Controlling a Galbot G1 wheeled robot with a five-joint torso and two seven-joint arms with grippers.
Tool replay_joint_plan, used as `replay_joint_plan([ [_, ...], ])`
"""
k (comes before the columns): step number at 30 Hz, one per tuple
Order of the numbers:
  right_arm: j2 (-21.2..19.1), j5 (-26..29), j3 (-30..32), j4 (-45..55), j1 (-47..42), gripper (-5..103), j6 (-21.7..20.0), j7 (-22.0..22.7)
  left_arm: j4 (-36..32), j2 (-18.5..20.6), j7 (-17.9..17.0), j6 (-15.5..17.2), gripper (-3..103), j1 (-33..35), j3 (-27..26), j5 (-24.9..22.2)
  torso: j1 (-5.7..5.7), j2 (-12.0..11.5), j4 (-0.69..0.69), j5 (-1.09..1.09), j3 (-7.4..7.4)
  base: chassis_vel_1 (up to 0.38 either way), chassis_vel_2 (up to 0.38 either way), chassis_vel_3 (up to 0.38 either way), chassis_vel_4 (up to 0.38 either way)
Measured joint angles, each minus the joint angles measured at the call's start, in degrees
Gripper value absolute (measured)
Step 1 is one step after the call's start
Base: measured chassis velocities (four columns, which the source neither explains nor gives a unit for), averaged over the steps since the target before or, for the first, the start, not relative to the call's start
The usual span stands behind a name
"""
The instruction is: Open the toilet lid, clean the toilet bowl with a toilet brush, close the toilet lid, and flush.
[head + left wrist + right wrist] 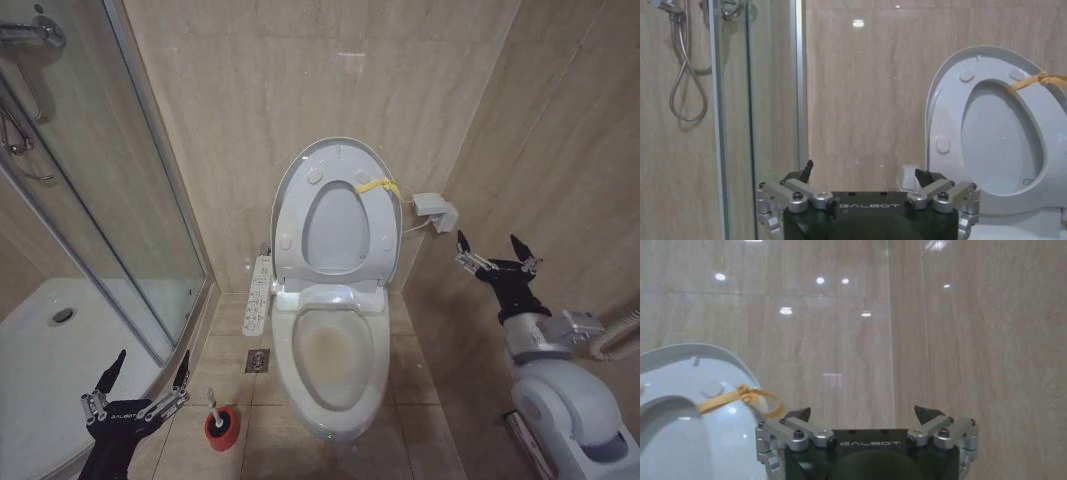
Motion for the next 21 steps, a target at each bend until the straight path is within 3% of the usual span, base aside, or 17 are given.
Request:
replay_joint_plan([
  [14, -2.7, -0.1, -8.6, -17.7, 18.7, 100, 1.7, 0.2, 0.0, 0.0, 0.0, 0.0, 100, 0.0, 0.0, 0.0, 0.00, 0.0, -0.02, 0.00, 0.00, 0.000, 0.000, 0.000, 0.000],
  [21, -1.7, -4.8, -18.3, -33.2, 35.5, 100, 4.5, 2.6, 0.0, 0.0, 0.0, 0.0, 100, 0.0, 0.0, 0.0, 0.01, 0.0, -0.01, -0.02, 0.00, 0.000, 0.000, 0.000, 0.000],
])
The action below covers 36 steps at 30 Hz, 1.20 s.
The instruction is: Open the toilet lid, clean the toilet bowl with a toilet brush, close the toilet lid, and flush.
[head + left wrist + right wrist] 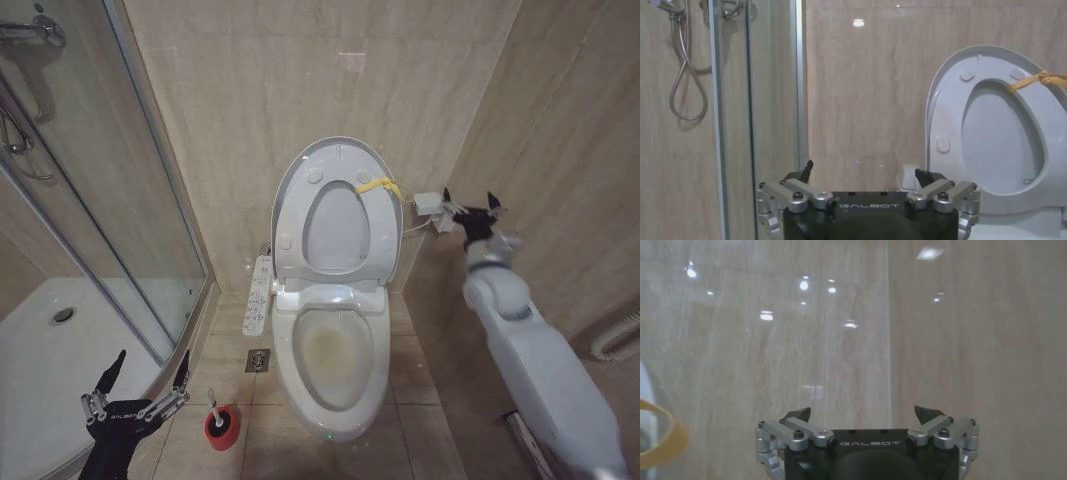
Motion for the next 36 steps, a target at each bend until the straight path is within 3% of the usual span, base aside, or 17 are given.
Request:
replay_joint_plan([
  [9, 5.1, -9.1, -13.2, -18.3, 16.8, 100, 5.5, 4.5, 0.0, 0.0, 0.0, 0.0, 100, 0.0, 0.0, 0.0, 0.00, 0.0, 0.00, 0.01, 0.00, 0.000, 0.000, 0.000, 0.000],
  [18, 9.3, -12.7, -16.9, -27.9, 24.6, 100, 9.7, 5.9, 0.0, 0.0, 0.0, 0.0, 100, 0.0, 0.0, 0.0, 0.00, 0.0, 0.00, 0.00, 0.00, 0.000, 0.000, 0.000, 0.000],
  [22, 8.1, -11.8, -17.8, -24.1, 22.4, 100, 8.5, 5.2, 0.0, 0.0, 0.0, 0.0, 100, 0.0, 0.0, 0.0, 0.00, 0.0, 0.01, 0.00, -0.01, 0.000, 0.000, 0.000, 0.000],
  [27, 4.4, -8.3, -18.4, -15.0, 16.2, 100, 4.0, 3.4, 0.0, 0.0, 0.0, 0.0, 100, 0.0, 0.0, 0.0, -0.01, 0.0, -0.08, 0.01, -0.01, 0.000, 0.000, 0.000, 0.000],
  [36, -3.2, 0.0, -15.9, 5.2, 2.6, 100, -3.2, 4.2, 0.0, 0.0, 0.0, 0.0, 100, 0.0, 0.0, 0.0, -0.01, 0.0, 0.05, 0.04, -0.01, 0.000, 0.000, 0.000, 0.000],
])
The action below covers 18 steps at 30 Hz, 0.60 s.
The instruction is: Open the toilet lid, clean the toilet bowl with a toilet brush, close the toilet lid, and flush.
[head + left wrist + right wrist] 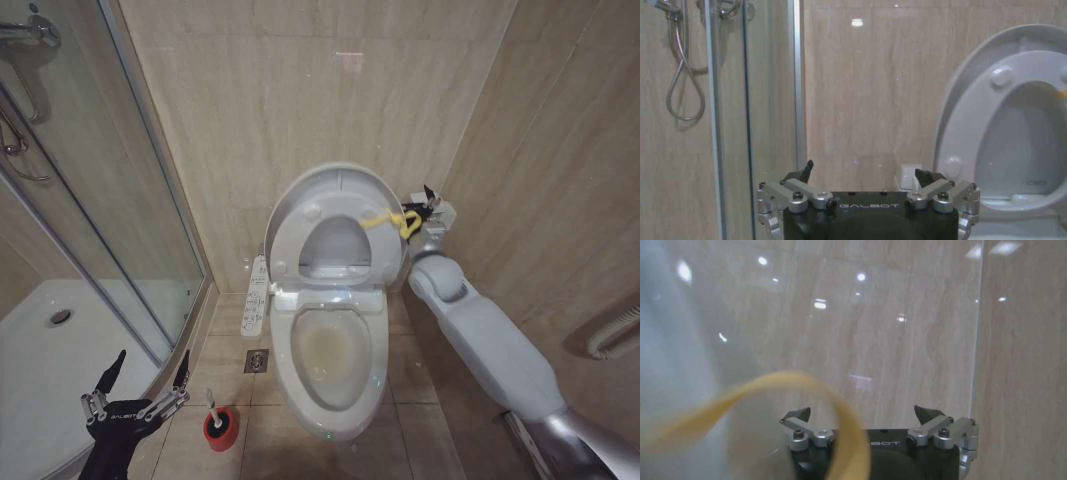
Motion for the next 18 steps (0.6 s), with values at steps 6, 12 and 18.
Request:
replay_joint_plan([
  [6, -5.8, 5.6, 9.6, 16.5, -14.4, 100, -4.7, 2.0, 0.0, 0.0, 0.0, 0.0, 100, 0.0, 0.0, 0.0, 0.00, 0.0, -0.08, -0.02, 0.00, 0.000, 0.000, 0.000, 0.000],
  [12, -6.6, 9.8, 18.7, 29.9, -29.1, 100, -7.5, 7.0, 0.0, 0.0, 0.0, 0.0, 100, 0.0, 0.0, 0.0, -0.01, 0.0, -0.03, -0.02, 0.00, 0.000, 0.000, 0.000, 0.000],
  [18, 0.3, 4.7, 27.7, 38.8, -48.5, 100, -7.1, 5.0, 0.0, 0.0, 0.0, 0.0, 100, 0.0, 0.0, 0.0, 0.00, 0.0, -0.07, -0.01, 0.00, 0.000, 0.000, 0.000, 0.000],
])
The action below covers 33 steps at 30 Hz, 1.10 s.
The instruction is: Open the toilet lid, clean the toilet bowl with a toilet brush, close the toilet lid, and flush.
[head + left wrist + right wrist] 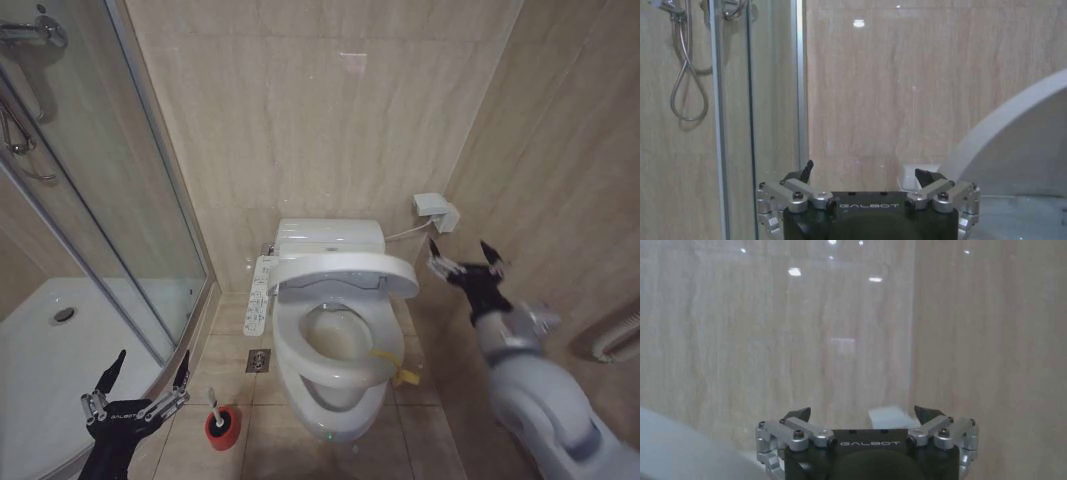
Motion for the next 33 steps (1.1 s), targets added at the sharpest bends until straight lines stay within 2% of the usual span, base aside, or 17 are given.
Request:
replay_joint_plan([
  [2, 1.3, -1.2, 1.0, 0.8, -2.4, 100, 0.6, -0.8, 0.0, 0.0, 0.0, 0.0, 100, 0.0, 0.0, 0.0, 0.00, 0.0, 0.00, -0.01, 0.00, 0.000, 0.000, 0.000, 0.000],
  [5, 6.1, -5.2, 3.5, 3.8, -10.4, 100, 3.3, -3.1, 0.0, 0.0, 0.0, 0.0, 100, 0.0, 0.0, 0.0, 0.00, 0.0, 0.01, -0.02, 0.00, 0.000, 0.000, 0.000, 0.000],
  [6, 6.1, -5.2, 3.5, 3.8, -10.4, 100, 3.3, -3.1, 0.0, 0.0, 0.0, 0.0, 100, 0.0, 0.0, 0.0, 0.00, 0.0, 0.01, -0.02, 0.00, 0.000, 0.000, 0.000, 0.000],
  [9, 13.6, -12.5, 3.4, 5.5, -16.8, 100, 7.7, -5.7, 0.0, 0.0, 0.0, 0.0, 100, 0.0, 0.0, 0.0, 0.00, 0.0, 0.03, -0.04, 0.00, 0.000, 0.000, 0.000, 0.000],
  [10, 13.6, -12.5, 3.4, 5.5, -16.8, 100, 7.7, -5.7, 0.0, 0.0, 0.0, 0.0, 100, 0.0, 0.0, 0.0, 0.00, 0.0, 0.03, -0.04, 0.00, 0.000, 0.000, 0.000, 0.000],
  [13, 22.4, -19.9, 1.6, 6.0, -20.1, 100, 12.7, -8.5, 0.0, 0.0, 0.0, 0.0, 100, 0.0, 0.0, 0.0, 0.00, 0.0, 0.01, -0.03, 0.00, 0.000, 0.000, 0.000, 0.000],
  [14, 22.4, -19.9, 1.6, 6.0, -20.1, 100, 12.7, -8.5, 0.0, 0.0, 0.0, 0.0, 100, 0.0, 0.0, 0.0, 0.00, 0.0, 0.01, -0.03, 0.00, 0.000, 0.000, 0.000, 0.000],
  [16, 27.3, -25.4, 1.3, 5.3, -20.9, 100, 16.7, -10.6, 0.0, 0.0, 0.0, 0.0, 100, 0.0, 0.0, 0.0, 0.00, 0.0, 0.02, -0.03, 0.00, 0.000, 0.000, 0.000, 0.000],
  [17, 27.3, -25.4, 1.3, 5.3, -20.9, 100, 16.7, -10.6, 0.0, 0.0, 0.0, 0.0, 100, 0.0, 0.0, 0.0, 0.00, 0.0, 0.02, -0.03, 0.00, 0.000, 0.000, 0.000, 0.000],
  [19, 30.1, -28.7, 1.2, 4.3, -21.9, 100, 20.2, -12.9, 0.0, 0.0, 0.0, 0.0, 100, 0.0, 0.0, 0.0, 0.01, 0.0, 0.02, -0.02, 0.01, 0.000, 0.000, 0.000, 0.000],
  [21, 31.3, -29.5, 1.0, 4.1, -23.0, 100, 21.7, -14.9, 0.0, 0.0, 0.0, 0.0, 100, 0.0, 0.0, 0.0, 0.01, 0.0, 0.02, -0.03, 0.01, 0.000, 0.000, 0.000, 0.000],
  [27, 31.4, -29.5, 1.0, 5.4, -24.2, 100, 21.2, -18.0, 0.0, 0.0, 0.0, 0.0, 100, 0.0, 0.0, 0.0, 0.01, 0.0, 0.02, -0.03, 0.01, 0.000, 0.000, 0.000, 0.000],
  [30, 30.9, -28.8, 1.7, 5.4, -24.7, 100, 20.4, -23.6, 0.0, 0.0, 0.0, 0.0, 100, 0.0, 0.0, 0.0, 0.01, 0.0, 0.03, -0.02, 0.01, 0.000, 0.000, 0.000, 0.000],
  [31, 30.9, -28.8, 1.7, 5.4, -24.7, 100, 20.4, -23.6, 0.0, 0.0, 0.0, 0.0, 100, 0.0, 0.0, 0.0, 0.01, 0.0, 0.03, -0.02, 0.01, 0.000, 0.000, 0.000, 0.000],
  [33, 30.9, -28.3, 1.9, 5.4, -24.7, 100, 20.2, -26.9, 0.0, 0.0, 0.0, 0.0, 100, 0.0, 0.0, 0.0, 0.01, 0.0, 0.03, -0.02, 0.01, 0.000, 0.000, 0.000, 0.000],
])
